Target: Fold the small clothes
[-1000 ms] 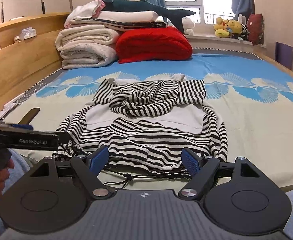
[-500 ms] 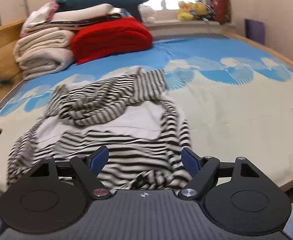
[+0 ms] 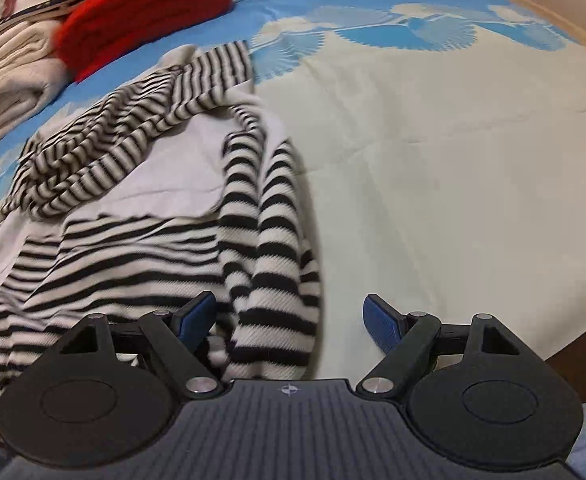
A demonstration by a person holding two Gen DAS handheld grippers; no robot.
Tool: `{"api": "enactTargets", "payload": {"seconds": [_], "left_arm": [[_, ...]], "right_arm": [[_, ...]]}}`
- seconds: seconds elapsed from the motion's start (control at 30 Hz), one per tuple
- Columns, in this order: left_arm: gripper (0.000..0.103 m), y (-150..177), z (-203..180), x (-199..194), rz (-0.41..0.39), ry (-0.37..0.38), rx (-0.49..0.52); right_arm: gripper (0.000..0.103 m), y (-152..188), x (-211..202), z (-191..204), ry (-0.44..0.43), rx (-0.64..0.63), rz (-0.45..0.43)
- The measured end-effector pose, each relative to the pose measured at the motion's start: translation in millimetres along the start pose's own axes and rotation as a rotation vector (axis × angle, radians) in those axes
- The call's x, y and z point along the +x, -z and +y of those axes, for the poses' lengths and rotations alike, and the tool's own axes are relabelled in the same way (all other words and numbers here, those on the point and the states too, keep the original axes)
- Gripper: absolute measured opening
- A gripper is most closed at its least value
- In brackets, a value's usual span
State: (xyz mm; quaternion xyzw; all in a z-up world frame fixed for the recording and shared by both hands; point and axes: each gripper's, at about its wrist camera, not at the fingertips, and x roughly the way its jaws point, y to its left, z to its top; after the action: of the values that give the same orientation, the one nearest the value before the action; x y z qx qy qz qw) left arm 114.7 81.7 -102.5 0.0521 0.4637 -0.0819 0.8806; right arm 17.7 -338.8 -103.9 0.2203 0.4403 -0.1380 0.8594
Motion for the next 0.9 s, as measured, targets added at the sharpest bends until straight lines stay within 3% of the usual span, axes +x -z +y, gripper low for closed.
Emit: {"api": "enactTargets", "payload": {"seconds": [0.1, 0.13, 0.17, 0.2, 0.23, 0.27, 0.4, 0.57, 0.77, 0.9], "left_arm": [[0.103, 9, 3, 7, 0.037, 0.014, -0.066], [0.102, 11, 2, 4, 0.027, 0.009, -0.071], [0.100, 12, 0, 2, 0.034, 0.012, -0.057], [0.071, 12, -2, -4, 0.024, 0.040, -0.047], [0.009, 11, -2, -13, 0.005, 0.111, -0.040], [0.012, 7, -1, -22, 0.004, 0.172, -0.057], [0.010, -6, 7, -63, -0.077, 0.199, -0.069], [0.010, 6, 12, -117, -0.099, 0.279, -0.027], [0.010, 53, 19, -161, -0.045, 0.351, -0.057], [0.010, 34, 28, -172, -0.054, 0.379, -0.100]], "right_arm": [[0.082, 10, 1, 8, 0.015, -0.063, 0.008], [0.077, 13, 0, 12, 0.020, -0.102, 0.010], [0.052, 17, -1, 16, 0.019, -0.144, 0.014], [0.032, 21, -5, 21, 0.007, -0.192, 0.010], [0.012, 21, -9, 23, -0.022, -0.216, 0.016], [0.009, 20, -14, 23, -0.064, -0.216, 0.032], [0.008, 3, -44, 9, -0.174, -0.115, 0.015], [0.008, -5, -97, -21, -0.302, 0.030, -0.004], [0.008, 28, -147, -53, -0.365, 0.154, 0.047], [0.008, 19, -155, -58, -0.387, 0.242, 0.075]]}}
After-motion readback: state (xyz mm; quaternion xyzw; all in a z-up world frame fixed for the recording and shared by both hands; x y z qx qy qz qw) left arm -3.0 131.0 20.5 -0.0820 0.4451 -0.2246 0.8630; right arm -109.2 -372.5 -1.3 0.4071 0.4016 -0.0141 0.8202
